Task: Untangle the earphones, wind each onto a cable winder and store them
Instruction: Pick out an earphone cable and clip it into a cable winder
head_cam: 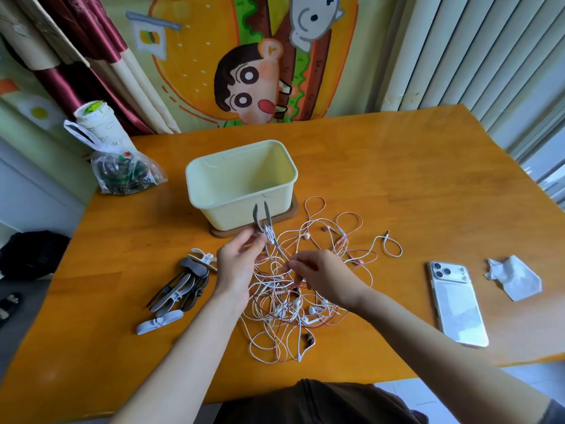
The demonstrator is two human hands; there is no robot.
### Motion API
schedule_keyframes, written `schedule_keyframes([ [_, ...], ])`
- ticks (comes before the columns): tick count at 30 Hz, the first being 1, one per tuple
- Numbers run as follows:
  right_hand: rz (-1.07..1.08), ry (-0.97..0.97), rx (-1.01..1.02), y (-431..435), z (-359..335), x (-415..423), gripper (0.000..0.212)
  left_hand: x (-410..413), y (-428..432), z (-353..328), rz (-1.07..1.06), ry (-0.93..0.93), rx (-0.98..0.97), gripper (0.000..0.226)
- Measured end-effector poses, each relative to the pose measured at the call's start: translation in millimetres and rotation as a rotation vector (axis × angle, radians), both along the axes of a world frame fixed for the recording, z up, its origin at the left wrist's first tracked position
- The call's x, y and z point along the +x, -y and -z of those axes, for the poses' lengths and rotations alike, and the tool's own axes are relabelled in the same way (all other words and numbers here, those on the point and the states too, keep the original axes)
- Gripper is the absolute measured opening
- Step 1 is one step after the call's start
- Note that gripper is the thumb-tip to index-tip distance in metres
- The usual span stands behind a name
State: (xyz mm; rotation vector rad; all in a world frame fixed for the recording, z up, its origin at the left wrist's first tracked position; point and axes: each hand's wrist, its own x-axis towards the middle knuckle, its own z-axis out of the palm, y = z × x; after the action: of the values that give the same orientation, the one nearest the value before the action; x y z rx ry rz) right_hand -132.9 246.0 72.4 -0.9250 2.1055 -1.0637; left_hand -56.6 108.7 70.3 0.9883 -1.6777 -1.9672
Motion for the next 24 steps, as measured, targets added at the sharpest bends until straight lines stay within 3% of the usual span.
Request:
schedule_keyframes([
  [6,-0.067,-0.099,0.012,5.6,-13.8,-5.5,0.026,-6.5,8.4,18.4,0.094,0.166,-0.496,0.029],
  [10,0.007,-0.148,-0.012,7.9,-21.7,-21.5,0.026,-7.6,11.9,24.0,0.186,0.201,-0.634,0.036],
  [19,0.131,-0.281,-0.03,6.0,-18.5,-40.9,0.023,-7.8,9.6,13.5,0.412,0.108,-0.526,0.035],
  [24,0.16,-0.255,-0.066,3.7,-19.1,-45.8,0.014,1.3,16.7,10.6,0.515,0.134,-0.484,0.035],
])
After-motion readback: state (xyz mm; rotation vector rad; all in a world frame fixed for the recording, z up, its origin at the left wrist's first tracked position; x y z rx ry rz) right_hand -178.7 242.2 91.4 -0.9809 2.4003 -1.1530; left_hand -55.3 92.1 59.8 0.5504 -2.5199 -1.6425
